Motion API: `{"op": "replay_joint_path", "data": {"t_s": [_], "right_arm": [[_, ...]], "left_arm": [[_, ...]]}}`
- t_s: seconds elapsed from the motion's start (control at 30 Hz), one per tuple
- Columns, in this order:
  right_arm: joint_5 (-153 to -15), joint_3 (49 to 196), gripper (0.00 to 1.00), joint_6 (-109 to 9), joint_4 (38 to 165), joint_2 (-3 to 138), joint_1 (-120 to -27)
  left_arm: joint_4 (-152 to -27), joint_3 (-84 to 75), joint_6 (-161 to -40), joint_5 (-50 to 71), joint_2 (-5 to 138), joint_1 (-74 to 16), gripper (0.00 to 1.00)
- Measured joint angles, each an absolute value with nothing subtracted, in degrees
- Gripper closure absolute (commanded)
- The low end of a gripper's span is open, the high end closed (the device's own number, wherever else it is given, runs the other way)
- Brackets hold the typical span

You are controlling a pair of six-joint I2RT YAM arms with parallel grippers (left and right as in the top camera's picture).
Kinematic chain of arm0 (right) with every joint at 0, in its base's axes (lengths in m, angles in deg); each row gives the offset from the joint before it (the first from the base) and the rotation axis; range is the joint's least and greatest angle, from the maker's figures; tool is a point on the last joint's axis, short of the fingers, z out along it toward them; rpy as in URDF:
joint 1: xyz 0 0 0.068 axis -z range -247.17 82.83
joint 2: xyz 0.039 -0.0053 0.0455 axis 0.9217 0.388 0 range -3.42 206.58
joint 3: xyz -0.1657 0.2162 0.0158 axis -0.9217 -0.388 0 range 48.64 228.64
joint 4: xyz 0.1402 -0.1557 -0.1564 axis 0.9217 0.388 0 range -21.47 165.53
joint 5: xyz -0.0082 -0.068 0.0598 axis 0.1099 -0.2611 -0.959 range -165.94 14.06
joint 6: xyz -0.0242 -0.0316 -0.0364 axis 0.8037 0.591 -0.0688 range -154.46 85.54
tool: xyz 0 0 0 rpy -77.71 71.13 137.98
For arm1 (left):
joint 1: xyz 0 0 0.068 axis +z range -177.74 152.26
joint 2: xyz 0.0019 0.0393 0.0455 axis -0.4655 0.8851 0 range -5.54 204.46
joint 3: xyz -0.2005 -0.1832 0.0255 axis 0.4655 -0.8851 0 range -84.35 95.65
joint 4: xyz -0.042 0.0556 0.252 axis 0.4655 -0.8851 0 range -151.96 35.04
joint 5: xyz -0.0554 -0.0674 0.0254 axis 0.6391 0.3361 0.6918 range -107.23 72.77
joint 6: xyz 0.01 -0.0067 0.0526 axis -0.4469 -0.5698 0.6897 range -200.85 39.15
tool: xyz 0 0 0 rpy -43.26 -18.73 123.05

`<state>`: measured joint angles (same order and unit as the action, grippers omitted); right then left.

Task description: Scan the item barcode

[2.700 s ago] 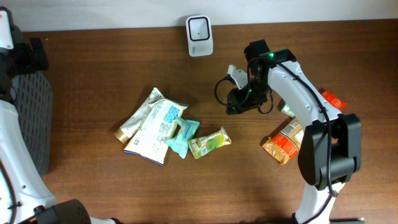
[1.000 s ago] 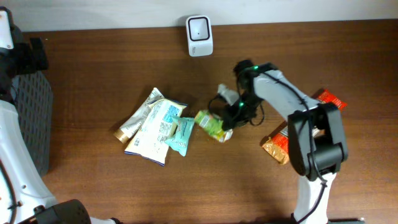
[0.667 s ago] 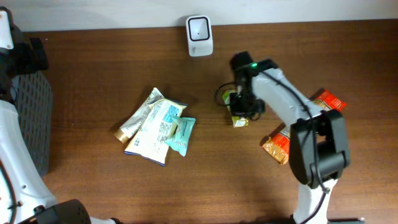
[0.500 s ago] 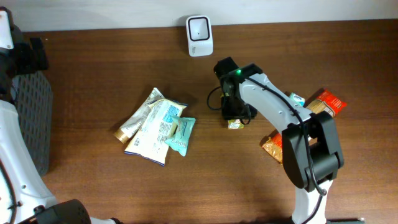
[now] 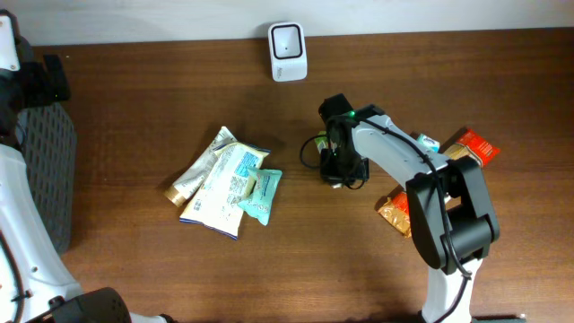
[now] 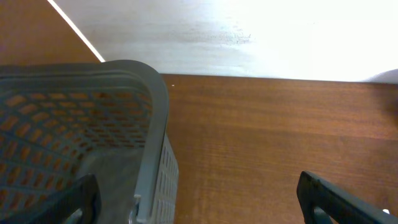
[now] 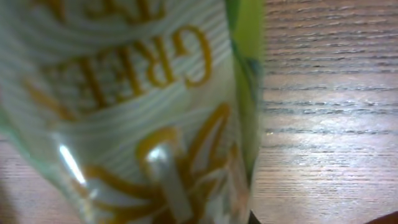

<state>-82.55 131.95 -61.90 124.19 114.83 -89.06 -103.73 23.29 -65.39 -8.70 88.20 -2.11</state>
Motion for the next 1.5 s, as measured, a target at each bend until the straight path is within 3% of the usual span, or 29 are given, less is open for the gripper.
{"op": "replay_joint_path", "data": {"t_s": [0.13,0.33,0.7,0.73,0.77,0.93,1.03,1.33,1.5], "right_arm": [[-91.0,133.1,0.96,-55.7,127.5,114.1,-87.8],[-115.9,136.2,0.96,-44.3,128.6,96.8,-72.3],[-138.0,136.2,0.96,-32.1,131.1,97.1,-71.9],[-138.5,136.2,0.95,-31.9,131.0,97.1,-71.9],[-138.7,136.2,0.88,-31.8,131.0,97.1,-71.9],[-125.0,136.2,0.89,-36.7,130.4,97.2,-72.2],[-122.1,136.2,0.94,-40.5,134.3,97.5,-73.5],[-120.1,136.2,0.93,-42.0,133.8,98.5,-74.6],[-116.3,136.2,0.93,-45.5,141.8,98.5,-74.6]], "left_arm": [[-103.7,23.3,-65.4,-8.7,88.2,-2.1,0.01],[-103.7,23.3,-65.4,-8.7,88.2,-2.1,0.01],[-103.7,23.3,-65.4,-8.7,88.2,-2.1,0.01],[-103.7,23.3,-65.4,-8.7,88.2,-2.1,0.01],[-103.7,23.3,-65.4,-8.7,88.2,-2.1,0.01],[-103.7,23.3,-65.4,-8.7,88.2,-2.1,0.01],[-103.8,23.3,-65.4,-8.7,88.2,-2.1,0.01],[-103.7,23.3,-65.4,-8.7,88.2,-2.1,0.01],[-103.7,23.3,-65.4,-8.7,88.2,-2.1,0.01]]}}
